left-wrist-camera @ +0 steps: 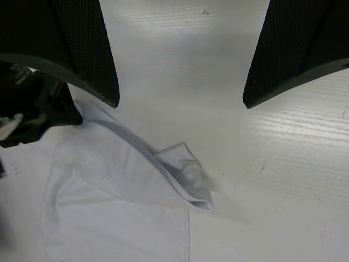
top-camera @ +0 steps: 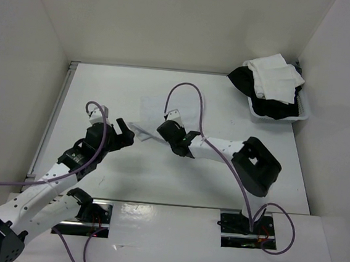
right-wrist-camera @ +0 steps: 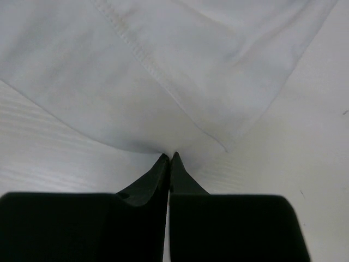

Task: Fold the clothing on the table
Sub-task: Flatten the skirt out

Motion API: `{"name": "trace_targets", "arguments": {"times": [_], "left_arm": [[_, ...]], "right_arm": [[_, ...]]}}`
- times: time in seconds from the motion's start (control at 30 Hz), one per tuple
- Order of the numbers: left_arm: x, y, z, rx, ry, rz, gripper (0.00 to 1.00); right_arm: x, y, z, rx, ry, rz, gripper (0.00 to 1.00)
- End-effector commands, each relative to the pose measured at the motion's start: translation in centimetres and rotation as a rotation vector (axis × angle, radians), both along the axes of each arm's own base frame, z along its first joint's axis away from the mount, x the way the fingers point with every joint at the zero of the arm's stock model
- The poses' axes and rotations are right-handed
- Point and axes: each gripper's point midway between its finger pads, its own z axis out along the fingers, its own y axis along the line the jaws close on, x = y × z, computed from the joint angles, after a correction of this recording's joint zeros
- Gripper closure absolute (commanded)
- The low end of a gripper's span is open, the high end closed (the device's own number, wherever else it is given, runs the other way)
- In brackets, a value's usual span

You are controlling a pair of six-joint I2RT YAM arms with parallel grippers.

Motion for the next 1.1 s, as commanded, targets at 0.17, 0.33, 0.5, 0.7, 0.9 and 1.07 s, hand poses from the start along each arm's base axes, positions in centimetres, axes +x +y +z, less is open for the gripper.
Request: {"name": "trace_targets", "arguments": {"times": [0.17,0.33,0.5,0.7,0.9,1.07], "left_arm": [[0.5,-0.7,-0.1,-0.011,-0.026,-0.030,0.00],[1.8,-1.6,-4.2,0.037,0.080,-0.038,0.00],[4.1,-3.0,-7.0,0.082,0.140,-0.070,0.00],[5.0,-4.7,-10.2,0.079,0.207,-0.109,0.00],[4.5,-5.0,-8.9,0.092,0.184,-0.101,0.00],[4.1,-5.1,-6.8,0.092,0.153,-0.104,0.00]], "right_arm": [[-0.9,-1.0,11.5,0.242,-0.160,-0.006,1.00],[-1.2,-1.0,12.2,0.265,-0.160,-0.003,1.00],[-1.2,-1.0,11.4,0.261,-0.150,-0.010,1.00],[-1.8,-2.0,10.4,0.227,-0.126,-0.022,1.00],[-4.1,-2.9,10.2,0.241,-0.087,-0.053,1.00],[-6.6,-2.5,10.3,0.304,-0.062,-0.033,0.99]]}}
